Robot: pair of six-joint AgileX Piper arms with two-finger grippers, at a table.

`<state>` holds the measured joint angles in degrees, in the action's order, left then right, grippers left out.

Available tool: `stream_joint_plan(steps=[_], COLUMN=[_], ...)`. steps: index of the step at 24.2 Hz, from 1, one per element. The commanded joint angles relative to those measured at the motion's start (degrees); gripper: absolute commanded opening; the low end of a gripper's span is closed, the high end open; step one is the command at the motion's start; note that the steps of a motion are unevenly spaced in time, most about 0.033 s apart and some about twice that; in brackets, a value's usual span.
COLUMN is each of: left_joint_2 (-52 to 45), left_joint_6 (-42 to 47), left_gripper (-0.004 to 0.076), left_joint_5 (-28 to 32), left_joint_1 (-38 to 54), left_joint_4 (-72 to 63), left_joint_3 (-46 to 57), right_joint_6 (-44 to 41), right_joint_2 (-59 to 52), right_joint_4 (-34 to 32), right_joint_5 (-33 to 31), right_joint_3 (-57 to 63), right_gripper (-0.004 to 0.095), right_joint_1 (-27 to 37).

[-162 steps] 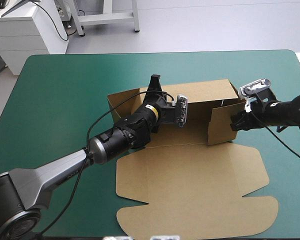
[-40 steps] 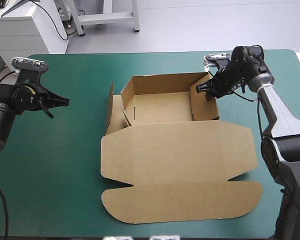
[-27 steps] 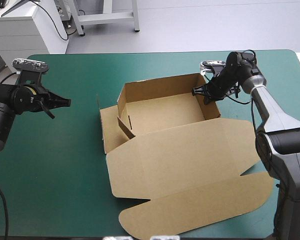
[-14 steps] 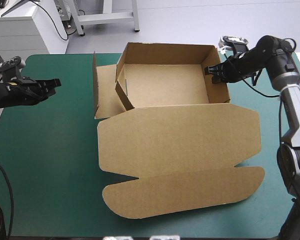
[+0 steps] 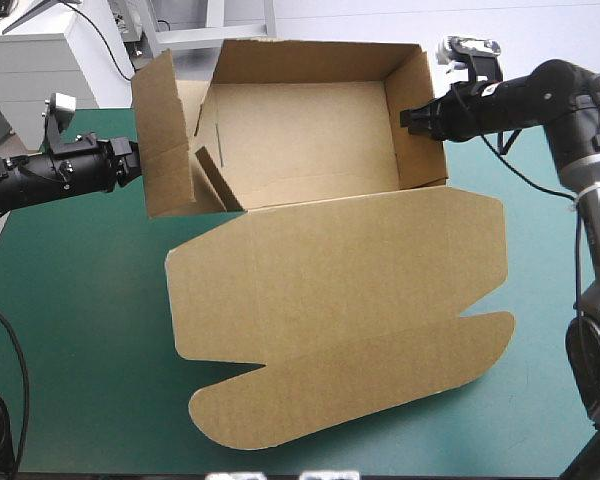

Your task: Fold the box

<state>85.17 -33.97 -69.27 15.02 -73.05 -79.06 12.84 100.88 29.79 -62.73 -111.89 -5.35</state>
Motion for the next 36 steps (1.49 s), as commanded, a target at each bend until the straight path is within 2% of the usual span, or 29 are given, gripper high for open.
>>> stream_joint_plan(steps=[1, 7, 14, 17, 20, 23, 25, 32, 36], left_joint_2=[-4.0, -5.9, -6.2, -6.2, -6.2, -6.2, -6.2, -6.2, -6.2], left_joint_6=[-0.8, -1.7, -1.1, -0.3, -0.3, -0.4, -0.4, -0.4, 7.3], left_gripper=[-0.0008, -0.0008, -0.0006, 0.0018, 0.0127, 0.0391, 0.0444, 0.0442, 0.0398], left_joint_5=[-2.5, -4.7, -4.7, -4.7, -4.7, -4.7, -4.7, -2.5, 1.9], left_joint_1=[-0.4, -0.4, -0.4, -0.8, -2.5, -5.7, -7.0, -9.3, -10.9], left_joint_4=[-4.4, -4.2, 2.6, 2.6, 3.1, 2.9, 2.9, 5.6, 15.4], left_joint_3=[-1.5, -1.5, -1.5, -1.5, -1.5, -1.5, -1.5, -1.5, -1.5], right_joint_6=[-5.9, -7.6, -9.1, -10.0, -10.9, -10.9, -11.1, -11.5, -12.8], right_joint_2=[-3.1, -3.1, -3.1, -3.1, -3.1, -3.1, -3.1, -0.9, -0.2], right_joint_4=[-9.6, -10.5, -11.2, -11.5, -12.4, -13.3, -15.2, -15.3, -18.5], right_joint_5=[6.1, 9.0, 11.1, 11.1, 11.0, 11.0, 10.5, 9.2, 9.7], right_joint_3=[-1.8, -1.5, -1.5, -1.5, -1.5, -1.5, -1.4, -1.4, -1.4], right_gripper=[-0.0019, -0.0019, -0.0019, -0.0019, -0.0019, -0.0019, -0.0019, -0.0019, -0.0019], right_joint_1=[-5.3, -8.6, -10.8, -10.8, -10.8, -10.8, -10.8, -12.4, -15.8])
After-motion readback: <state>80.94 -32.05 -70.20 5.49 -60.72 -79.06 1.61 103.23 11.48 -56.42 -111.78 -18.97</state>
